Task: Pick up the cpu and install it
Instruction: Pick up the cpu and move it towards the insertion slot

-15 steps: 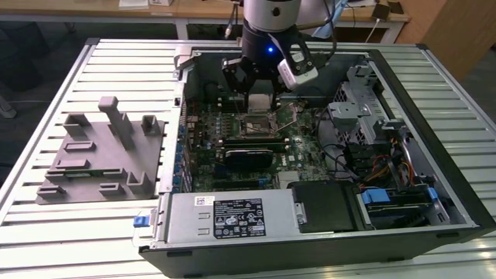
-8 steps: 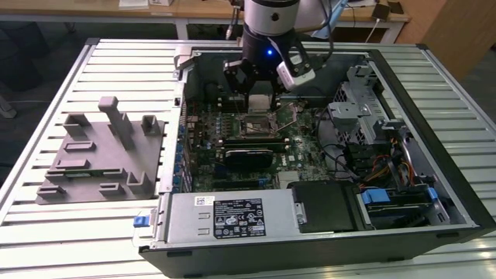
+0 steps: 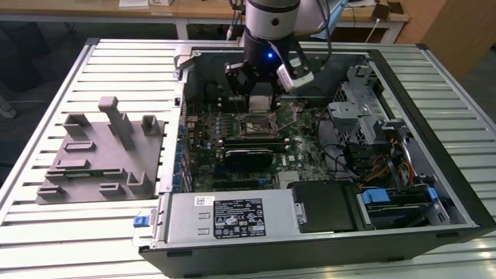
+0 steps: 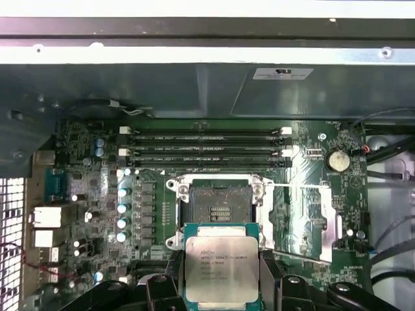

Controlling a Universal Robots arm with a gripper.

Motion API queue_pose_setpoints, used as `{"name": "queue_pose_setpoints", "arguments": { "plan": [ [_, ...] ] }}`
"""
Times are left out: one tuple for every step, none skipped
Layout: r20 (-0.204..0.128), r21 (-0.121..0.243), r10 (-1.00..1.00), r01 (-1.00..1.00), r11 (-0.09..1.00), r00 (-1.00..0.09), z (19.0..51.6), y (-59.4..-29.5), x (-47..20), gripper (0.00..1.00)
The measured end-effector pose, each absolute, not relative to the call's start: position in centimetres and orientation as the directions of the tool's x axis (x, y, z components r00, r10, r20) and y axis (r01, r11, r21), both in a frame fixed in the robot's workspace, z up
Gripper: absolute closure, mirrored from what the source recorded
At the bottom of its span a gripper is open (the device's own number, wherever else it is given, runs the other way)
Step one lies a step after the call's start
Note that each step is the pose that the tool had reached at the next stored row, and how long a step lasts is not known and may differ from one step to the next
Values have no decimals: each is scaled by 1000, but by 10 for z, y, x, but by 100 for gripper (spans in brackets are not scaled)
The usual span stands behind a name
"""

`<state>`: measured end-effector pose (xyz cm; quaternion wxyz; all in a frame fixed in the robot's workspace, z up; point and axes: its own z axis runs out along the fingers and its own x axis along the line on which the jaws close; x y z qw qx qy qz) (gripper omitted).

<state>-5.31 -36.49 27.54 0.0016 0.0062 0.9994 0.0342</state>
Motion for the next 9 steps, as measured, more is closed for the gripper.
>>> {"name": "queue_pose_setpoints", "arguments": {
  "plan": [
    [-3, 68, 13, 12, 998, -1000, 274, -364, -53, 46],
    [-3, 69, 13, 12, 998, -1000, 273, -364, -53, 46],
    [-3, 69, 13, 12, 998, -1000, 272, -363, -52, 46],
    [-3, 69, 13, 13, 998, -1000, 270, -363, -52, 46],
    [-2, 68, 13, 13, 998, -1000, 269, -363, -52, 46],
    [-2, 68, 13, 12, 998, -1000, 269, -363, -52, 46],
    [-2, 68, 13, 12, 998, -1000, 268, -362, -51, 46],
    [-2, 68, 13, 12, 998, -1000, 267, -362, -51, 46],
    [-2, 68, 13, 13, 998, -1000, 267, -362, -51, 46]
  ]
}}
